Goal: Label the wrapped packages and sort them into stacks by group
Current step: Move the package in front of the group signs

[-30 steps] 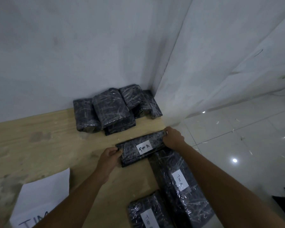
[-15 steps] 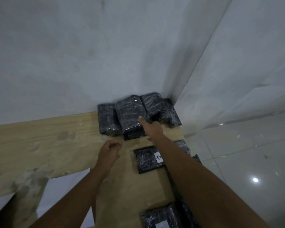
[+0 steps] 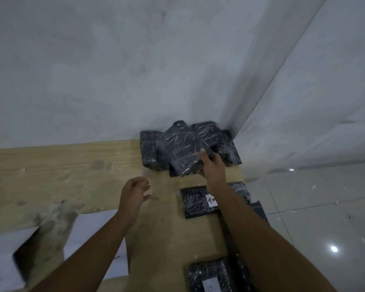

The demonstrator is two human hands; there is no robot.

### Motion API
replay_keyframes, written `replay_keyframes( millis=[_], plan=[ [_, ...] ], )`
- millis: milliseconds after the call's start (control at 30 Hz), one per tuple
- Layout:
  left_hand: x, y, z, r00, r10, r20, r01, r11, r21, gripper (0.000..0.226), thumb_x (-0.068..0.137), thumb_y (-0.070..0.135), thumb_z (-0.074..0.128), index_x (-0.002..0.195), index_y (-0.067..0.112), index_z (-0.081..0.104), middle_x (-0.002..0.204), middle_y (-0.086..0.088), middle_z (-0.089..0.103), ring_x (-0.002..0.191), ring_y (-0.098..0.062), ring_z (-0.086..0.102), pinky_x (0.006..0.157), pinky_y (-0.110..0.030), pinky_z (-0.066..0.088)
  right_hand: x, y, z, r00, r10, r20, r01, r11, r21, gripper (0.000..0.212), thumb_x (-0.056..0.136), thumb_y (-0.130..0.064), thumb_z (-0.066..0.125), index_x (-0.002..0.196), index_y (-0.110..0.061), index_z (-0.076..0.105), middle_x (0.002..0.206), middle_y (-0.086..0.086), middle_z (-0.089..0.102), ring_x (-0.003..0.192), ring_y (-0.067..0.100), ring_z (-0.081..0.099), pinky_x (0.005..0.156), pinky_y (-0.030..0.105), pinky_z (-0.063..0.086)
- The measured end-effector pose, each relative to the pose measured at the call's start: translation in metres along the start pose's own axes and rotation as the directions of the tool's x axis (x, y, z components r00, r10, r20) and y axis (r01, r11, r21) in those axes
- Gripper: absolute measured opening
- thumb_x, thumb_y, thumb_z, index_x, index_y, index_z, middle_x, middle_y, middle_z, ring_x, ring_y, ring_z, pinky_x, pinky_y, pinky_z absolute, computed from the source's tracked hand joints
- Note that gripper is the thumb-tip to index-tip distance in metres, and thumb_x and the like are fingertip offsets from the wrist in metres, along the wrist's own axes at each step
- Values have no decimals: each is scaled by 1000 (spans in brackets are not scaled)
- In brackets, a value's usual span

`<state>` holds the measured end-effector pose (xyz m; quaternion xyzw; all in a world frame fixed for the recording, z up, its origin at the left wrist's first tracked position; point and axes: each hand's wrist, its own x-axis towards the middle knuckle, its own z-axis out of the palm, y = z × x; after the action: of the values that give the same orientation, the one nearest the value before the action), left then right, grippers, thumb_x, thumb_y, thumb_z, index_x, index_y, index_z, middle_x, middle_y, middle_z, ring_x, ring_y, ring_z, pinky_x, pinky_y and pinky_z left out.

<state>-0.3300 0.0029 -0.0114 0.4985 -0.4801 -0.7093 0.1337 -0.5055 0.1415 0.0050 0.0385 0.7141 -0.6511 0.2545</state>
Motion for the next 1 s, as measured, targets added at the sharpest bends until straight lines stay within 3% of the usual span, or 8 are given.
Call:
replay_keyframes(
  millis=[67,167,367,533,633,700,900,1000],
  plan=[
    [-8,-2,-5,999,-15,-37,12,998,-64,42,94,39,54,118,4,55,115,-9,61,104,-23,61,91,-46,52,-15,4,-10,1000,-1,10,1,1000,-11,34,92,-46,57,108,-15,59,101,4,68,89,23,67,78,41,59],
    [-28,-11,-16,996,15,-82,-22,996,-86,54,89,52,54,120,8,54,112,-6,63,103,-21,62,91,-45,53,-42,15,-25,995,-21,100,36,988,-147,38,94,-52,48,100,-18,62,101,8,69,92,25,67,82,45,58],
    [-85,-51,-41,994,110,25,-113,976,185,28,92,38,57,98,11,63,95,-11,70,90,-27,68,74,-33,57,-96,43,-36,947,-54,316,212,847,-487,60,96,-53,40,91,5,56,80,26,55,78,36,58,72,45,48],
    [-117,-97,-76,997,48,65,-71,907,415,28,94,39,54,99,12,62,91,-11,69,80,-24,69,72,-36,59,-125,85,-36,960,-1,281,215,646,-732,49,90,-68,35,91,-21,50,71,-3,58,64,16,56,60,33,50],
    [-129,-118,-94,999,19,44,-37,892,450,27,94,38,54,100,13,63,95,-9,70,82,-22,69,74,-40,59,-143,98,-31,919,150,365,189,645,-741,38,98,-48,43,112,-13,49,92,1,58,79,16,54,63,27,39],
    [-138,-130,-107,1000,-4,19,-5,878,478,27,93,40,55,100,15,63,95,-4,69,84,-20,68,77,-41,58,-150,111,-29,880,217,422,193,650,-735,38,96,-47,48,112,-12,48,99,6,61,85,20,56,69,30,42],
    [-154,-151,-140,999,-51,-20,54,881,470,21,89,41,62,94,21,68,92,4,72,85,-14,69,78,-38,58,-168,136,-23,800,346,491,235,572,-786,43,91,-49,57,102,-9,44,91,5,53,76,16,49,56,25,37],
    [-150,-161,-151,998,-53,-47,70,815,575,24,87,41,64,94,18,67,91,2,70,84,-14,66,79,-38,57,-172,146,-21,760,404,509,224,573,-789,43,90,-45,60,105,-11,39,92,5,54,71,11,49,52,20,36]
  ],
)
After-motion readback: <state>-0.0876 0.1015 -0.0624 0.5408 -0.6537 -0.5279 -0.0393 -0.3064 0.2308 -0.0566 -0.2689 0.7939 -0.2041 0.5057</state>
